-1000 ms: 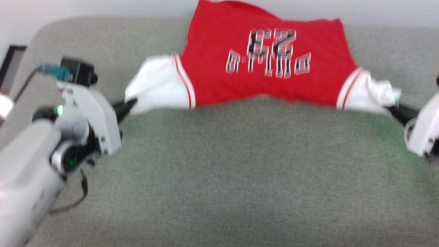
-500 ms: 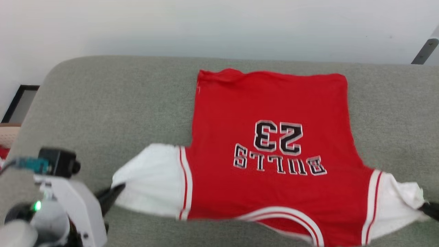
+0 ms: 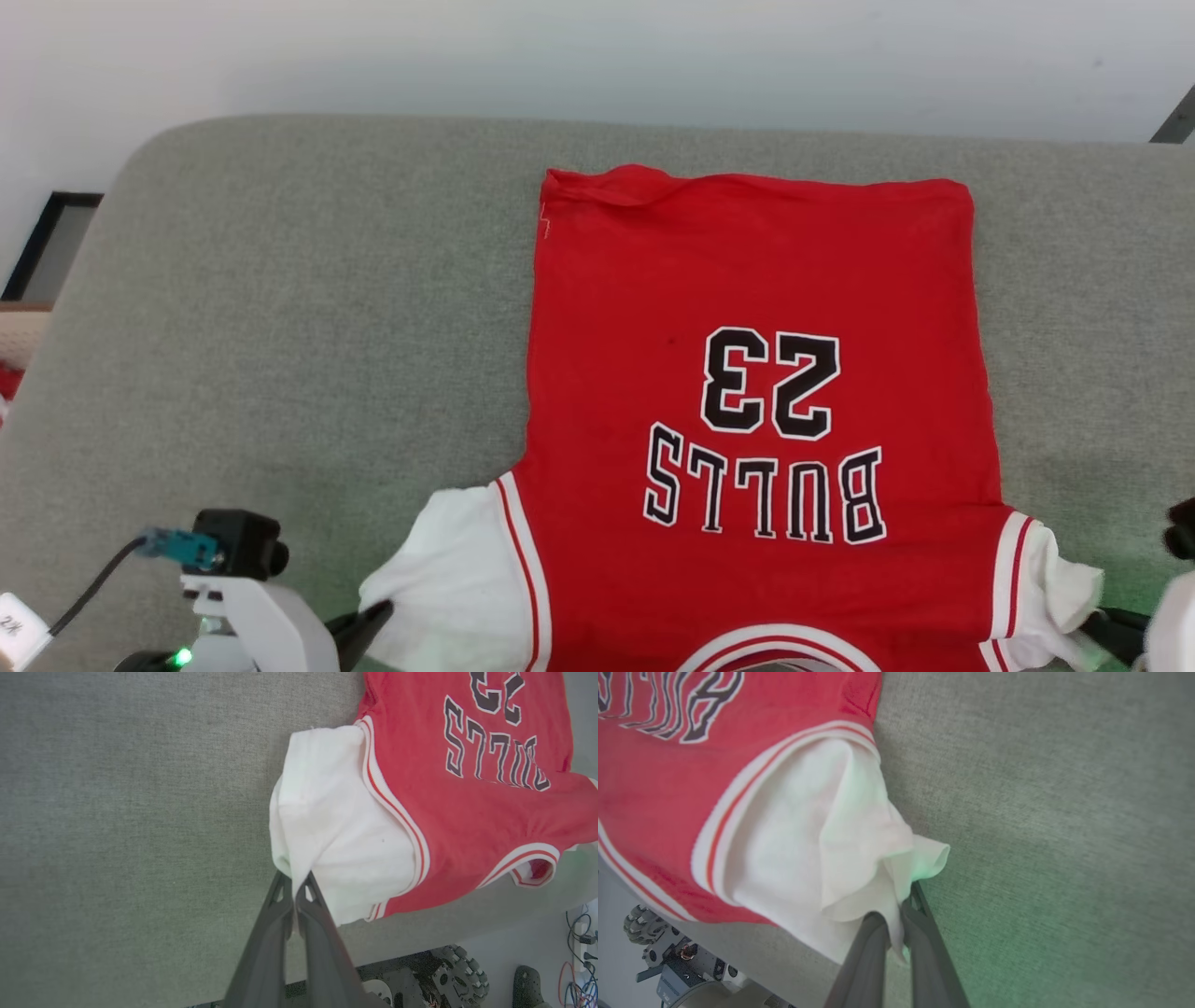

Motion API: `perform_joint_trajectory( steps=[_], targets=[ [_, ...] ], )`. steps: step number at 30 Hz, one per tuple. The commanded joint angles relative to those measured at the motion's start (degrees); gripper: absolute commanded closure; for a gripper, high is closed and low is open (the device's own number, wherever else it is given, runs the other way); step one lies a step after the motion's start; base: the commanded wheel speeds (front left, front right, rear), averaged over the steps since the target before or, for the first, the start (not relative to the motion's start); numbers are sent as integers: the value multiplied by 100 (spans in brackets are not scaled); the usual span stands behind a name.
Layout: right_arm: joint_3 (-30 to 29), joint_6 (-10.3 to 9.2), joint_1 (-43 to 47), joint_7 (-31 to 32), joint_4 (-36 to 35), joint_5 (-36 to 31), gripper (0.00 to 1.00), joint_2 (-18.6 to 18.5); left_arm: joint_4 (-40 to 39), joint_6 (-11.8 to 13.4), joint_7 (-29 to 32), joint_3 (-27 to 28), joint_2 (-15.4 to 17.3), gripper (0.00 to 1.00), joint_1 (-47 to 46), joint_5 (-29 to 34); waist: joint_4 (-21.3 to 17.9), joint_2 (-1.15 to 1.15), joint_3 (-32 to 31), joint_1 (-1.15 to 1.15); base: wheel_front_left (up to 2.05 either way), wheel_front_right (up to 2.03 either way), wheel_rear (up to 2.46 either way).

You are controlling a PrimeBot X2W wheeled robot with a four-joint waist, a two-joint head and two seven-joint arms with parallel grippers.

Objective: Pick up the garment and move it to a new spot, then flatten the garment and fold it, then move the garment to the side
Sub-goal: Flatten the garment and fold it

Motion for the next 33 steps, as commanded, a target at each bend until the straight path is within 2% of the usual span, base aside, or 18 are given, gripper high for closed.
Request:
perform_joint_trajectory(
  steps=[1, 4, 5, 7, 11, 16, 19, 21, 25, 33],
  targets=[
    [56, -3, -95, -47, 68, -132, 100, 126, 94, -87, -56, -3, -93, 100, -83, 69, 30, 0, 76, 0, 0, 0, 0],
    [226, -4, -272, -95, 254, -558, 98, 280, 318, -249, -126, -70, -311, 100, -166, 171, 59, 0, 172, 0, 0, 0, 0],
    [299, -5, -310, -97, 308, -674, 69, 324, 376, -310, -152, -86, -382, 100, -196, 198, 71, 0, 200, 0, 0, 0, 0],
    [372, -5, -422, -105, 349, -852, 0, 371, 484, -396, -198, -111, -489, 100, -279, 285, 103, 0, 263, 0, 0, 0, 0],
    [234, -7, -605, 199, 64, -833, 0, 222, 600, -536, -322, -148, -667, 100, -382, 424, 164, 0, 383, 0, 0, 0, 0],
    [-496, -4, -866, 889, -961, -534, 0, -87, 651, -618, -446, -186, -855, 100, -466, 550, 266, 0, 558, 0, 0, 0, 0],
    [-1020, -4, -1221, 1055, -1384, -705, 0, -116, 626, -661, -508, -184, -988, 100, -539, 616, 374, 0, 723, 0, 0, 0, 0],
    [-1256, -4, -1644, 986, -1421, -975, 0, -13, 629, -686, -545, -196, -1057, 100, -624, 681, 459, 0, 869, 0, 0, 0, 0],
    [-1252, -4, -2356, 689, -1076, -1443, 0, 211, 642, -783, -543, -248, -1236, 100, -800, 791, 635, 0, 1094, 0, 0, 0, 0],
    [-605, -4, -4055, 257, 997, -2141, 0, 683, 903, -1061, -471, -378, -1651, 100, -1243, 1001, 1113, 0, 1486, 0, 0, 0, 0]
  ],
)
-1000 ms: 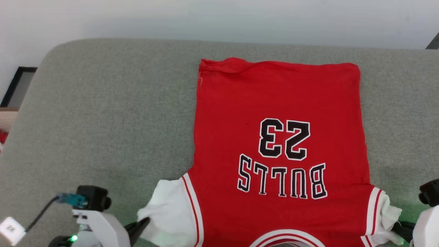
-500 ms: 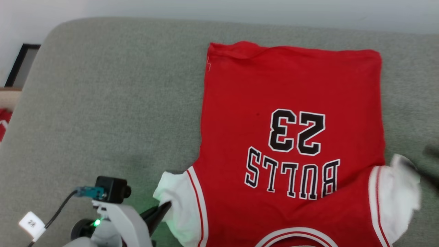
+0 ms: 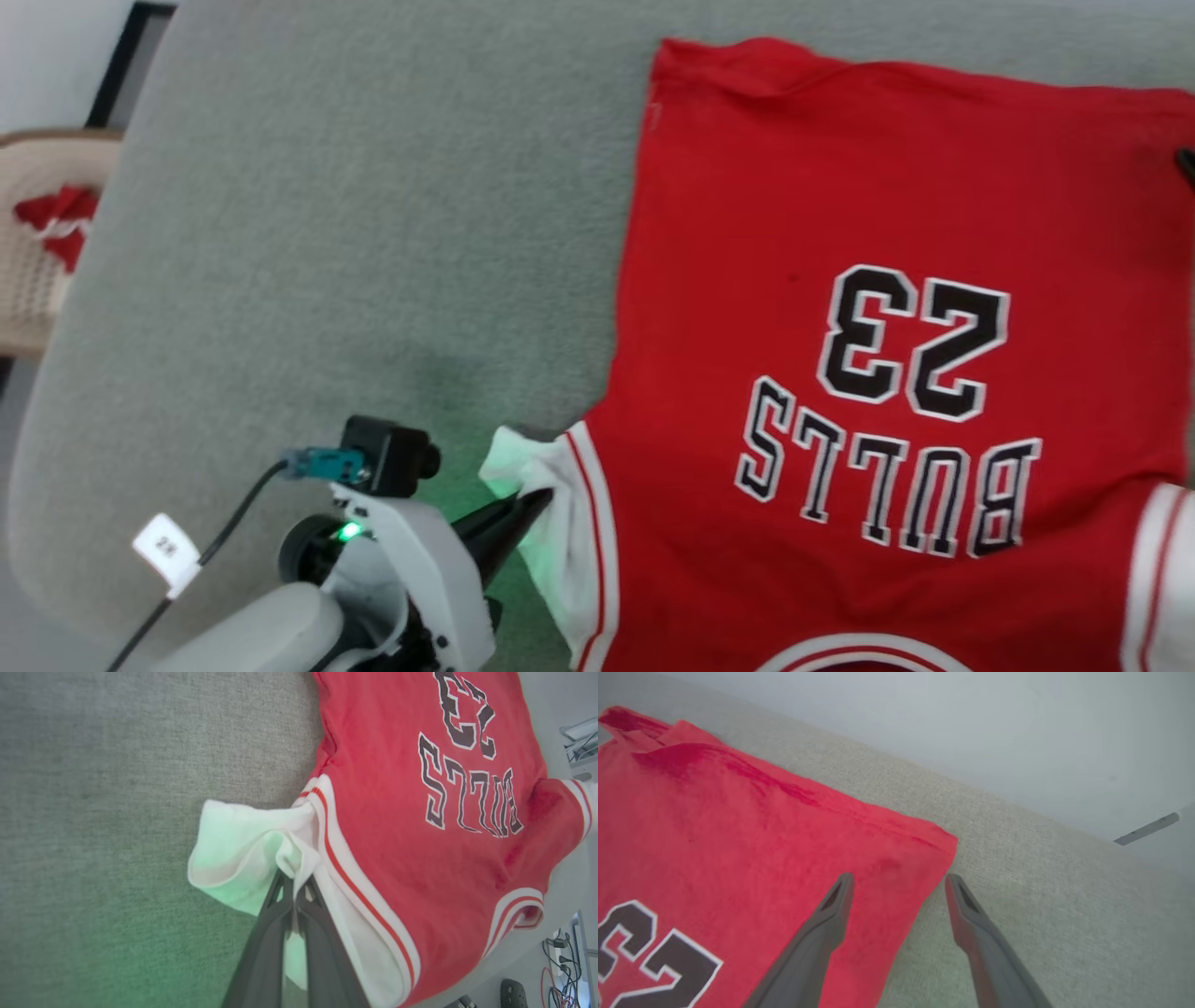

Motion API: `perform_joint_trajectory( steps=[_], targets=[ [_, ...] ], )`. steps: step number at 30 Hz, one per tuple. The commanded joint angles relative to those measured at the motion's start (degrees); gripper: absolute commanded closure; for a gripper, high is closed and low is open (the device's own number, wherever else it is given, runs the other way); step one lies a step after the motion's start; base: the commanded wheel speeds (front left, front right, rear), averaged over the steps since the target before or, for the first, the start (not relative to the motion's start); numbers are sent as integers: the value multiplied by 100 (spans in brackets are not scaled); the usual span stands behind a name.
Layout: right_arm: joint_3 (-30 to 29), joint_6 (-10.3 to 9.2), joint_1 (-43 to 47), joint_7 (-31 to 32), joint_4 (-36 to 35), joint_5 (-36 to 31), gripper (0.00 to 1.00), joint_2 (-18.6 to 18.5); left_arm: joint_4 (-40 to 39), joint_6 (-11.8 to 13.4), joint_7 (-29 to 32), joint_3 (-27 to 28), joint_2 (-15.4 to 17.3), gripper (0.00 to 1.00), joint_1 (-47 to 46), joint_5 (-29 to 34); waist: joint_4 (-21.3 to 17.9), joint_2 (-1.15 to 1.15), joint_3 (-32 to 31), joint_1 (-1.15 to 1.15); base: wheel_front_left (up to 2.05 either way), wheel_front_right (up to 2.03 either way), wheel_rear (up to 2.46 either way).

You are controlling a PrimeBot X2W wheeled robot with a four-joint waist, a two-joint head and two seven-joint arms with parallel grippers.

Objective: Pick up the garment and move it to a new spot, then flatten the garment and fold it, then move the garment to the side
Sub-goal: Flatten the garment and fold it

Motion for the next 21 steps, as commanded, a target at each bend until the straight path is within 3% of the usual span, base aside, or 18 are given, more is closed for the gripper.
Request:
perform_joint_trajectory(
  steps=[1, 7, 18, 19, 21],
  targets=[
    [15, -5, -128, -35, 94, -43, 0, -12, 22, -29, 4, -4, -36, 100, -67, 36, 286, 0, 261, 0, 0, 0, 0],
    [45, -5, -999, -74, 1590, -511, 0, 29, 144, -165, 30, -71, -245, 100, -215, 58, 532, 0, 456, 0, 0, 0, 0],
    [-251, -2, -1371, 1095, 3570, -429, 0, 546, 332, -335, 73, -171, -446, 100, -265, 6, 675, 0, 551, 0, 0, 0, 0],
    [-214, -2, -1348, 1293, 3677, -454, 100, 600, 353, -356, 84, -181, -461, 100, -269, 2, 669, 0, 541, 0, 0, 0, 0],
    [-166, -2, -1351, 1546, 3814, -491, 100, 621, 378, -396, 82, -186, -482, 100, -270, -10, 650, 0, 523, 0, 0, 0, 0]
  ],
)
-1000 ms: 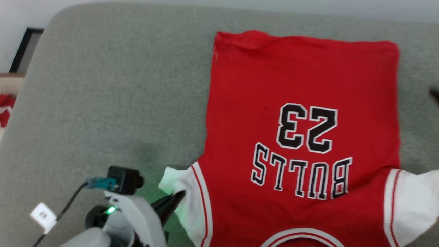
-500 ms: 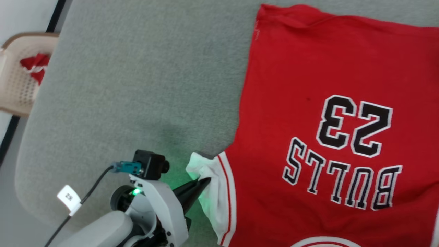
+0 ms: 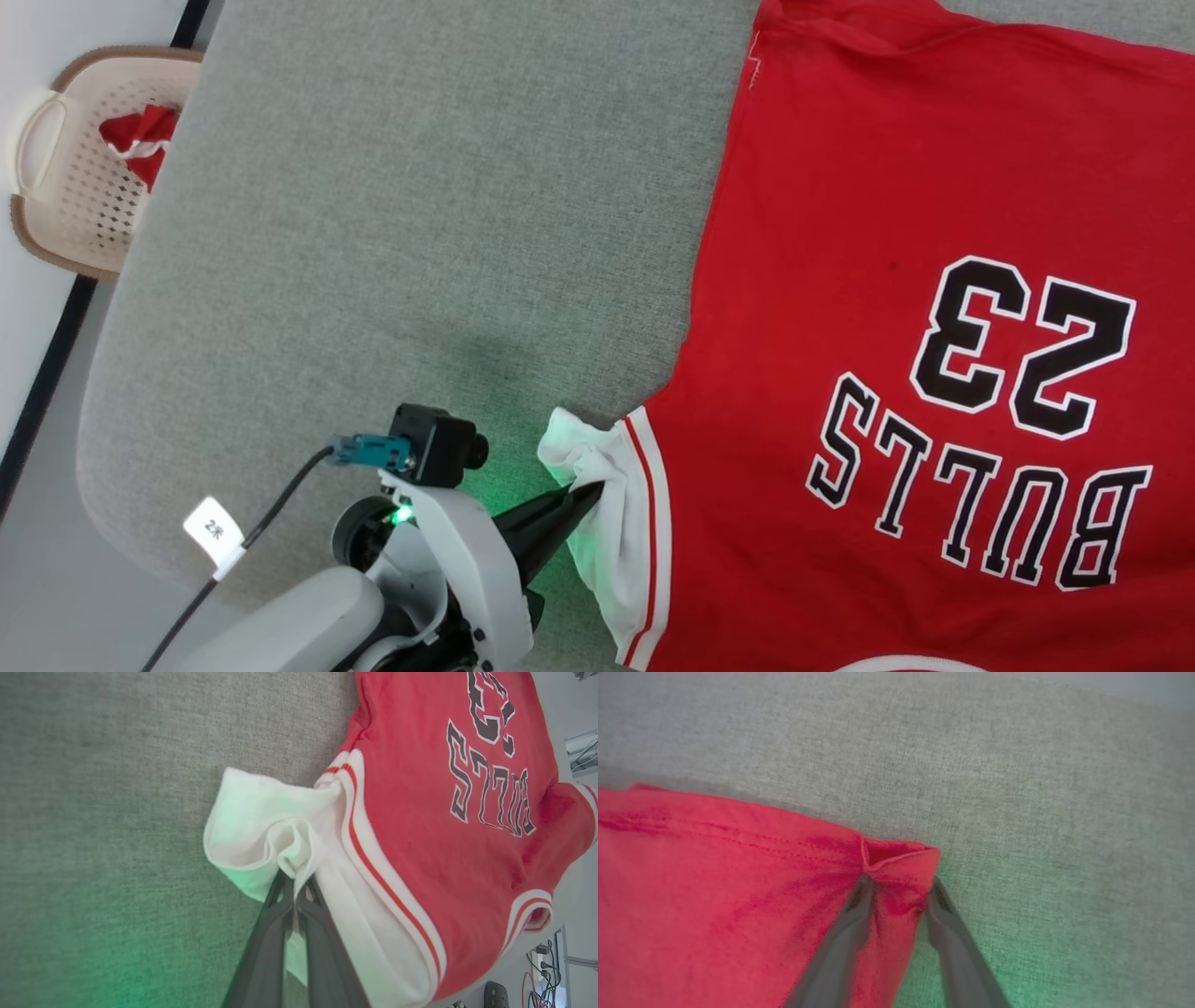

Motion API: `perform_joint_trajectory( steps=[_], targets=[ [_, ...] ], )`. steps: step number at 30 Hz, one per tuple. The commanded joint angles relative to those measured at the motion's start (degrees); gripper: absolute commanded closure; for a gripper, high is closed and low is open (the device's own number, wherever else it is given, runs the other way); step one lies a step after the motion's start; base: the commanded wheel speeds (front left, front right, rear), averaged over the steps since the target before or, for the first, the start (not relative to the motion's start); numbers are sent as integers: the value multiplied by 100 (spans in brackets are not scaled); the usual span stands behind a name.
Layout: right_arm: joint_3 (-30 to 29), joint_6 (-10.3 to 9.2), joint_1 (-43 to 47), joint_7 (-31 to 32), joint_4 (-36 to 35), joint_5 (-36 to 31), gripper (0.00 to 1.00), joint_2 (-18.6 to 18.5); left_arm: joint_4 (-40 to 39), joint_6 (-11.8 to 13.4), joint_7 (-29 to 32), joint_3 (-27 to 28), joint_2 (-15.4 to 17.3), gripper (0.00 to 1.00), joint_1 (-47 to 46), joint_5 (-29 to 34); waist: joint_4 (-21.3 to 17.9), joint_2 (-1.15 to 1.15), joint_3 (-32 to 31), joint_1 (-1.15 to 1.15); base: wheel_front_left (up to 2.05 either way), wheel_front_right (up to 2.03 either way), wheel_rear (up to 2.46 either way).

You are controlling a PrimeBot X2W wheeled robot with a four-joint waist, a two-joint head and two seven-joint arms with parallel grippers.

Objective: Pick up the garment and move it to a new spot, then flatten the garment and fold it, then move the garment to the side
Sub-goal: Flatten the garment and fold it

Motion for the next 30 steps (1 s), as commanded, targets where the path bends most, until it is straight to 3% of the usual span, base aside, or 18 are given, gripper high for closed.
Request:
perform_joint_trajectory(
  steps=[1, 6, 13, 17, 21, 30],
  targets=[
    [180, 3, 639, 312, 471, -59, 100, 262, 52, -7, 36, -48, -33, 100, -10, -31, -20, 0, -13, 0, 0, 0, 0],
    [89, -2, 446, 145, 487, -284, 100, 251, 125, -55, 13, -30, -47, 100, 4, -61, -112, 0, -87, 0, 0, 0, 0],
    [257, -1, 575, 232, 201, -98, 100, 360, 221, -54, -61, 46, 26, 100, 74, -110, -355, 0, -318, 0, 0, 0, 0],
    [646, 3, 880, 219, -438, 262, 100, 307, 291, -3, -94, 106, 152, 100, 154, -137, -593, 0, -508, 0, 0, 0, 0],
    [895, 2, 1391, 221, -1246, 785, 100, 27, 314, 27, -106, 133, 250, 100, 220, -175, -855, 0, -691, 0, 0, 0, 0],
    [686, 1, 3127, 166, -3143, 1619, 100, -566, 256, 122, -38, 157, 440, 100, 327, -234, -1308, 0, -1042, 0, 0, 0, 0]
  ],
)
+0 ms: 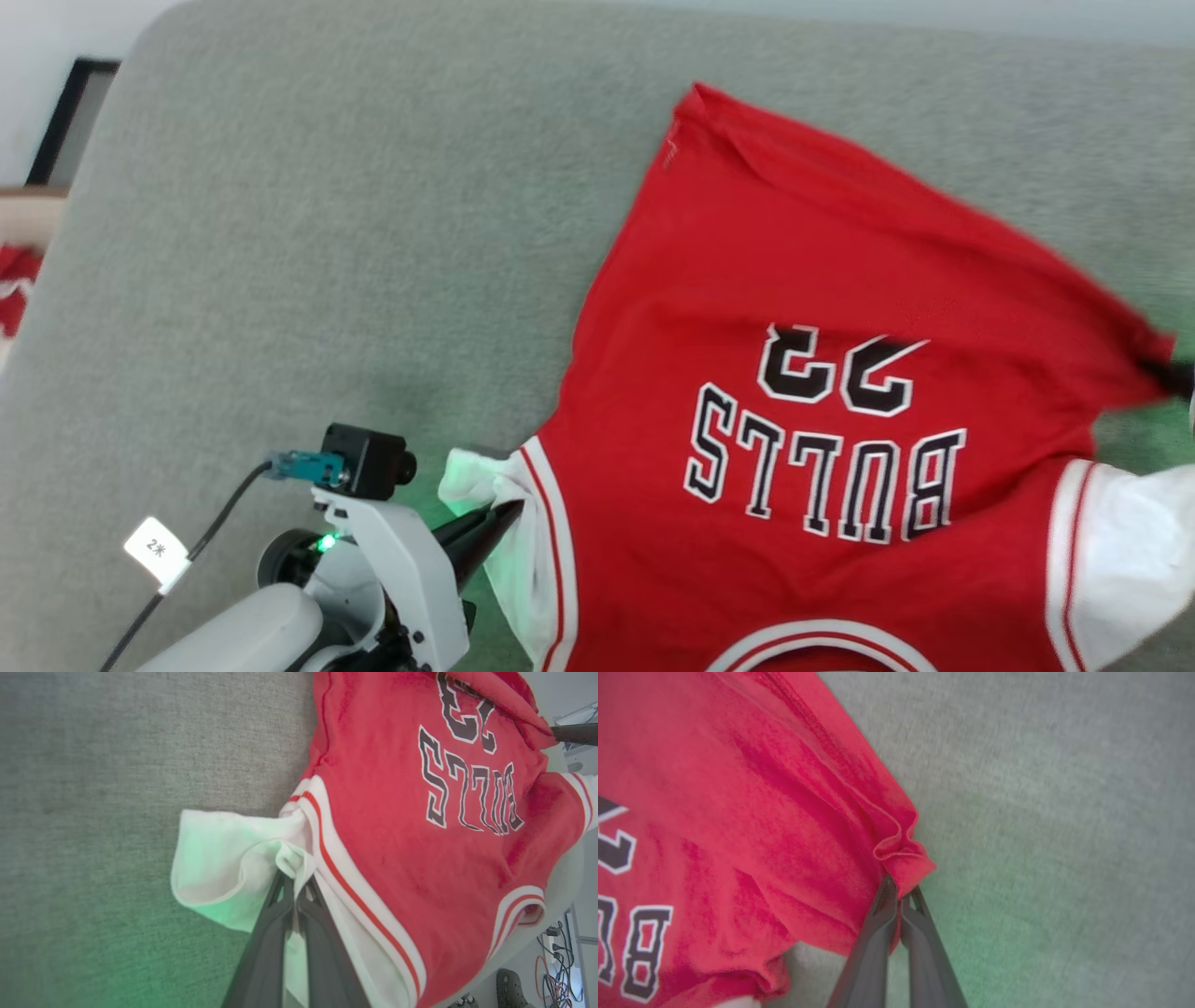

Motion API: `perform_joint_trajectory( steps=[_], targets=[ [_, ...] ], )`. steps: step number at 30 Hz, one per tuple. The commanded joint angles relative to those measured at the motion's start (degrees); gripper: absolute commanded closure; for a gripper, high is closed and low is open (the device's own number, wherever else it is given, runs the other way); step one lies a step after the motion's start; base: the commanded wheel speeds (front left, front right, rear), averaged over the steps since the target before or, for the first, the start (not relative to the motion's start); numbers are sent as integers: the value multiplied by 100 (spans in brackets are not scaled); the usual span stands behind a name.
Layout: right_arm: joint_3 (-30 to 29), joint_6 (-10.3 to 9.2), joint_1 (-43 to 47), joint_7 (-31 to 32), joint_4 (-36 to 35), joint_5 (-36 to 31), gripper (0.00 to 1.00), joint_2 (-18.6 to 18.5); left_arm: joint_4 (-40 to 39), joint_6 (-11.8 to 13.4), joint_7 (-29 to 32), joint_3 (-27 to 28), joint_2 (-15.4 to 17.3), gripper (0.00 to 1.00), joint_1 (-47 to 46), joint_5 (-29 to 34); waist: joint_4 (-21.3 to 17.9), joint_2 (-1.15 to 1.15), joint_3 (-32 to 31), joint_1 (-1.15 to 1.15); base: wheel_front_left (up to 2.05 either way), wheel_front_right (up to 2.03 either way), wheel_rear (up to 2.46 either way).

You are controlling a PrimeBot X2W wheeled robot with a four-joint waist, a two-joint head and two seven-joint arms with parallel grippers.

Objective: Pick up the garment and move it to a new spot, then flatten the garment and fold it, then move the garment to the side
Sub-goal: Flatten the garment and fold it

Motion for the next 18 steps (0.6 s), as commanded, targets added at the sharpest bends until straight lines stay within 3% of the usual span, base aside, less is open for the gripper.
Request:
perform_joint_trajectory(
  steps=[1, 8, 14, 18],
  targets=[
    [-77, -1, 323, 54, -148, 90, 100, -21, -25, 35, 10, 15, 31, 100, 59, -23, -233, 0, -227, 0, 0, 0, 0],
    [-725, -1, 2082, 250, -1267, 204, 100, 45, -166, 109, 77, 0, 161, 100, 144, -71, -405, 0, -390, 0, 0, 0, 0],
    [-1279, 0, 3279, 264, -1814, -17, 100, 540, -236, 130, 95, 5, 213, 100, 203, -92, -430, 0, -442, 0, 0, 0, 0],
    [-1388, -1, 3578, 179, -1833, -243, 100, 813, -236, 128, 86, -2, 206, 100, 228, -101, -431, 0, -455, 0, 0, 0, 0]
  ],
)
